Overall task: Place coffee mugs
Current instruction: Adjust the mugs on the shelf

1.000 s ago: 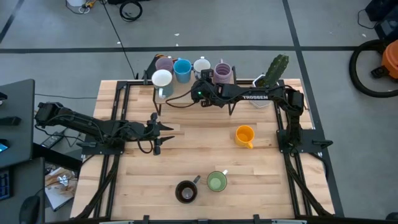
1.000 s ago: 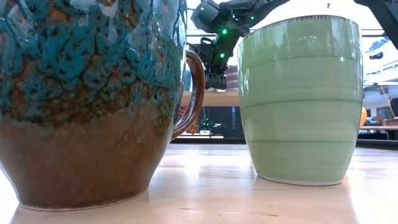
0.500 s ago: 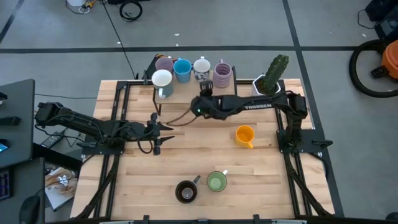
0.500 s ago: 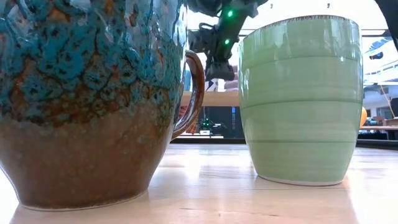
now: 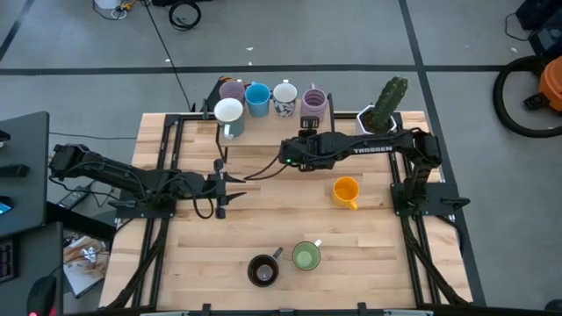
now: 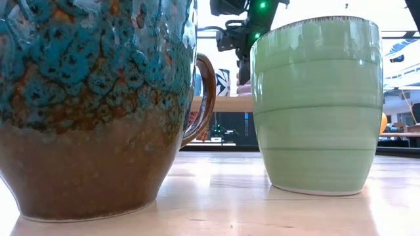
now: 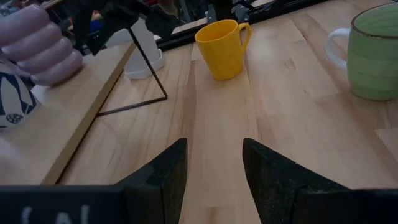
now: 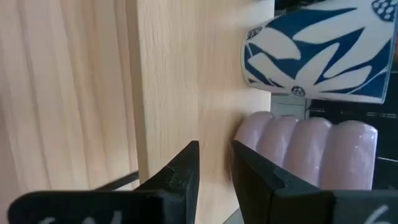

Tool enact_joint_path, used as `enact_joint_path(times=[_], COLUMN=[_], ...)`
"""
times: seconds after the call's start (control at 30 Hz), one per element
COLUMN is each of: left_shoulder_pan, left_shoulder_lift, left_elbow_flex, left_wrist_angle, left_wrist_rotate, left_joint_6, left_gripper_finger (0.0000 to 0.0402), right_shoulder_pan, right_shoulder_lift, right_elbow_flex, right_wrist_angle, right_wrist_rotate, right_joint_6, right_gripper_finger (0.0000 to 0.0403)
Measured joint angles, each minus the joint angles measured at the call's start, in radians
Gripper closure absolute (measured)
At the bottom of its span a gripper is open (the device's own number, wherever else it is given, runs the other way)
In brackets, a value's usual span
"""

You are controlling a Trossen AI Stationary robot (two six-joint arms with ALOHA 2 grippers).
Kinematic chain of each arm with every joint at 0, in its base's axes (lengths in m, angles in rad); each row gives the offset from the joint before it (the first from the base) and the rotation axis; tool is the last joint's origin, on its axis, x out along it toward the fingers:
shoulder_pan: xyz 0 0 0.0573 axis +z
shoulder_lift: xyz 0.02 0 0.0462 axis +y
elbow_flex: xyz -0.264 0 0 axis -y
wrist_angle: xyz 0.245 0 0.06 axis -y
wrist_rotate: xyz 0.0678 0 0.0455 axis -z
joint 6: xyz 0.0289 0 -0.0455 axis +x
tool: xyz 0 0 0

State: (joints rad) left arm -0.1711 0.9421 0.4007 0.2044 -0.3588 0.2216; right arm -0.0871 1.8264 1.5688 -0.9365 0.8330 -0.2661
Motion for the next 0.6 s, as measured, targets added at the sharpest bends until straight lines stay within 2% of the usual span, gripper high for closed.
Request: enact_joint_path(times=[0.17,0.27,0.43,0.6], left_shoulder_pan=[0.0,0.0,0.0,0.0], left_shoulder_lift=[0.0,0.0,0.0,0.0], left_elbow_flex=[0.0,0.0,0.0,0.0], left_wrist_angle=[0.001,0.0,0.001,0.022], left_wrist_rotate=[0.0,0.0,0.0,0.0], left_joint_6=[0.007,0.002,-0.018,-0.028], left_gripper_finger=[0.0241,0.0241,0.0241,0.0241], right_shoulder_pan=[-0.007,-0.012,-0.013,-0.017], right_shoulder_lift=[-0.001,-0.028,-0.144,-0.249], right_elbow_flex=[-0.003,-0.063,-0.242,-0.386], right_wrist_angle=[-0.04,-0.027,0.133,0.356], right_wrist_rotate=[-0.003,0.008,0.064,0.079], right_joint_6=[0.036,0.054,0.019,-0.112], right_gripper_finger=[0.0309,0.0309,0.0309,0.0309])
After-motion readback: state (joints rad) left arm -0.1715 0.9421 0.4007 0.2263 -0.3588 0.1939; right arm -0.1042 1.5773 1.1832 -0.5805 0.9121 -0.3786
